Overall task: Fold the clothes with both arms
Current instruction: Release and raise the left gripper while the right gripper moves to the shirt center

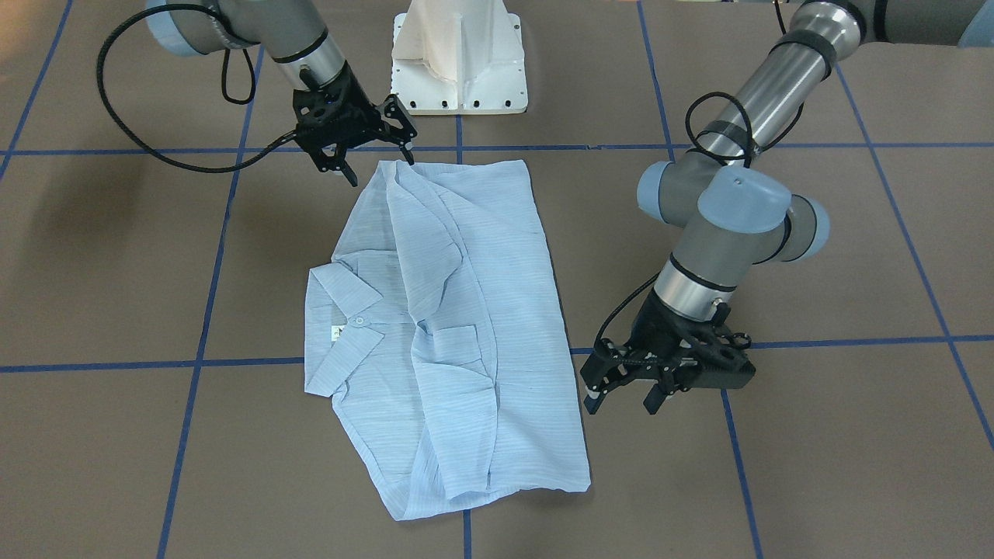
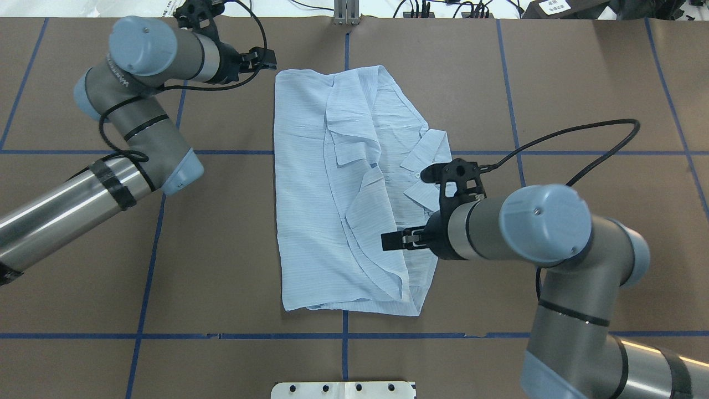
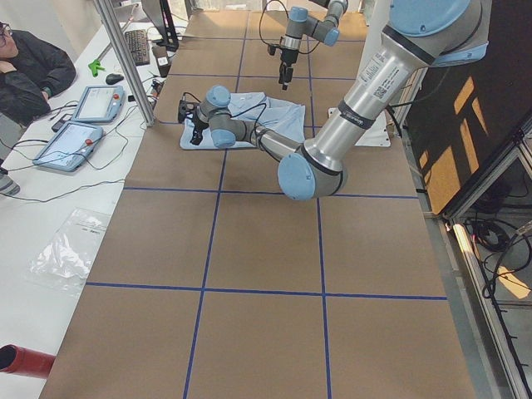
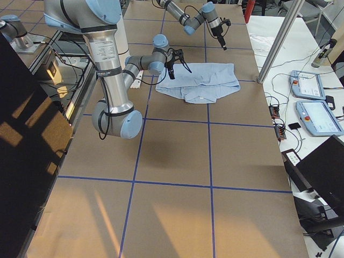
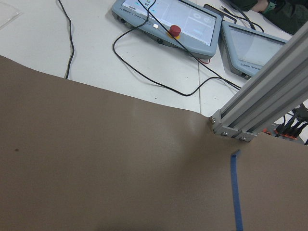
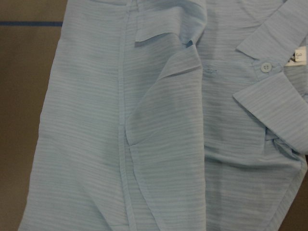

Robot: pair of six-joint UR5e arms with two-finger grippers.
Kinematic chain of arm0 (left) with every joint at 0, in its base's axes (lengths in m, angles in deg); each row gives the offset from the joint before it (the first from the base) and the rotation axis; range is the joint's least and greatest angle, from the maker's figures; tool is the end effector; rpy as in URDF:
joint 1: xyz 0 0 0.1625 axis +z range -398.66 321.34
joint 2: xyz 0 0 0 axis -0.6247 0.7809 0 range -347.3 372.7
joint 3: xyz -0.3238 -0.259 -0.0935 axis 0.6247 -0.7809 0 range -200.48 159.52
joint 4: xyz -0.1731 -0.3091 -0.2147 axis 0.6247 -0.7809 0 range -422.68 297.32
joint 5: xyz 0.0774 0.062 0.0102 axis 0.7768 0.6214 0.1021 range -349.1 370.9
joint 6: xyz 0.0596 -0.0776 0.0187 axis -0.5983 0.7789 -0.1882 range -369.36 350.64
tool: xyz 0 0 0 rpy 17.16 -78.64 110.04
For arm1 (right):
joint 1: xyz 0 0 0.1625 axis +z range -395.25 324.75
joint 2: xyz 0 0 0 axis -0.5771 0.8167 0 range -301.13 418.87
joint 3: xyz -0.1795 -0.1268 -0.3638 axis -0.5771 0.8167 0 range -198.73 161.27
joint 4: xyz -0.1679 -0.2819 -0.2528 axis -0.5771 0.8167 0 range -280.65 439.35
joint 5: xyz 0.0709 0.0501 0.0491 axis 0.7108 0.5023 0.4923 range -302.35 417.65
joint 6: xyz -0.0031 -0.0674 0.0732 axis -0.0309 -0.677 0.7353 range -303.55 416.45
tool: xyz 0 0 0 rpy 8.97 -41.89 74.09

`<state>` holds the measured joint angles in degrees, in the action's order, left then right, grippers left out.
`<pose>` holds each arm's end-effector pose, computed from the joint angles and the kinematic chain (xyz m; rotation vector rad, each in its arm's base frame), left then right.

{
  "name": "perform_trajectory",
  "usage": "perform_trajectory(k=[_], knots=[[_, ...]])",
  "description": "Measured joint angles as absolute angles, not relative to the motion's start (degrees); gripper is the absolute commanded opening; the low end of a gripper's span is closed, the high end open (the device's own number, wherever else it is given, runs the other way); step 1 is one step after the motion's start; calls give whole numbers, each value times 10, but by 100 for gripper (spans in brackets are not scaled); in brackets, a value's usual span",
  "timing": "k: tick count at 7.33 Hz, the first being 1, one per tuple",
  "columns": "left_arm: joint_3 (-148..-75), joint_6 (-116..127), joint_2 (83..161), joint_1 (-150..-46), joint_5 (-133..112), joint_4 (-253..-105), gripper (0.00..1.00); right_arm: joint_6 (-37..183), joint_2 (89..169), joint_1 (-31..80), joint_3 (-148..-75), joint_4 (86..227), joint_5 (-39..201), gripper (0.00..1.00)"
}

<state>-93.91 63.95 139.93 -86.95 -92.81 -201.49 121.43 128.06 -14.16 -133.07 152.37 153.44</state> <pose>0.4171 -0.6326 0.3032 0.4735 1.1351 -0.3356 -0.4798 -0.3171 0.2399 0.3408 -1.0330 -0.1165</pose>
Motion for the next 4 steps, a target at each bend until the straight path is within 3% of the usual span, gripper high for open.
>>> perform_trajectory(k=[4], knots=[[-1000,641,1354,-870,-932,-1996,99,1122,1182,-201,-1249,1627,1425,100]])
